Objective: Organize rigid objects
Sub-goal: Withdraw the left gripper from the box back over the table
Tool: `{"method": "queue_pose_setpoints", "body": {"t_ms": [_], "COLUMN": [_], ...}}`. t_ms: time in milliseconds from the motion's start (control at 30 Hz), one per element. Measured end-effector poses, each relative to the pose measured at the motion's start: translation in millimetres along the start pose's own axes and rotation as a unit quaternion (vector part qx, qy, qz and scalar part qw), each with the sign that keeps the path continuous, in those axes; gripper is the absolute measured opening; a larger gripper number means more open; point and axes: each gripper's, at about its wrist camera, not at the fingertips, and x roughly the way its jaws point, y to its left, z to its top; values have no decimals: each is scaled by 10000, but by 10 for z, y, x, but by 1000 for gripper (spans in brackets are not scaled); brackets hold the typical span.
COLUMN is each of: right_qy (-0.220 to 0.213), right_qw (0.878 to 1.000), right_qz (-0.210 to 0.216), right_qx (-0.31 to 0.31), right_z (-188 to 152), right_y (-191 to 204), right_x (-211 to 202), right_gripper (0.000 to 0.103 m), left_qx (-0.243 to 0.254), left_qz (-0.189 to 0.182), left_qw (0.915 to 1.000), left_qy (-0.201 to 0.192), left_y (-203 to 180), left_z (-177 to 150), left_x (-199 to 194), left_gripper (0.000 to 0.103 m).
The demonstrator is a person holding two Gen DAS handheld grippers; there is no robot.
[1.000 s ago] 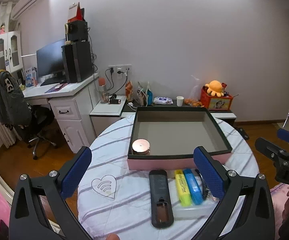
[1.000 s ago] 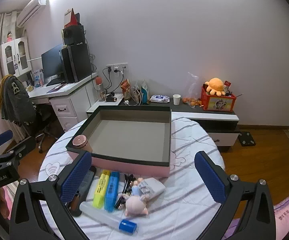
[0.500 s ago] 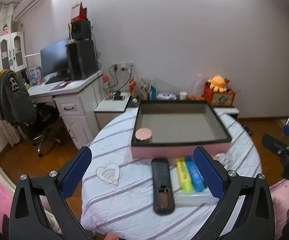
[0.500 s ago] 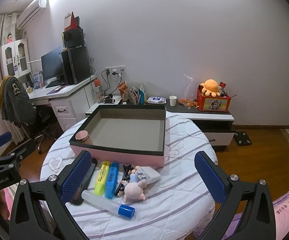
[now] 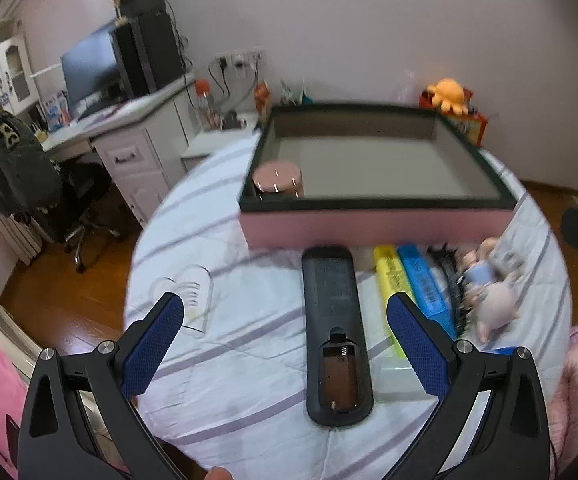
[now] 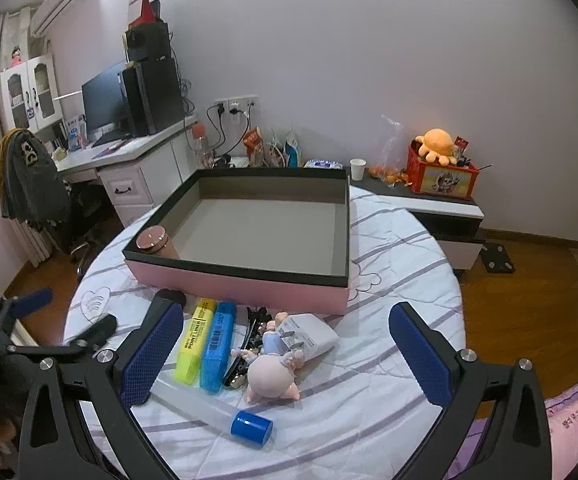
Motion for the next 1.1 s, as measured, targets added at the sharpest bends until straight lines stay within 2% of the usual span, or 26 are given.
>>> {"method": "queue_pose_setpoints", "body": {"t_ms": [167, 300, 533, 767, 933, 1000, 1100], "right_qy": [178, 313, 477, 685, 823, 828, 772], "right_qw": [9998, 9995, 9988, 9971, 9964, 9964, 9967], "right_qz": [31, 50, 18, -273, -81, -18, -35], "right_qx": [52, 75, 111, 171, 185, 183, 258], "right_z": [4, -5, -34, -221, -359, -381, -362], "right_y": [-64, -99, -173, -321, -258, -210, -206], "right_x": [232, 399, 539, 568, 605, 623, 642], "right_gripper": [103, 103, 103, 103, 102, 97, 96], "left_qx": [85, 161, 125, 68, 149, 161, 135], "left_qz": [-34, -30, -34, -96, -137, -151, -142], "left_qw": [9992, 9982, 9991, 9999, 9998, 9998, 9998], "left_qy": [383, 575, 405, 121, 60, 29, 4], "left_y": [-81, -125, -71, -49, -70, -62, -16], "left_z": [-35, -49, 7, 19, 14, 7, 13], "left_x": [346, 512, 416, 225, 167, 141, 128], "left_gripper": [94, 92, 92, 95, 95, 95, 96]}}
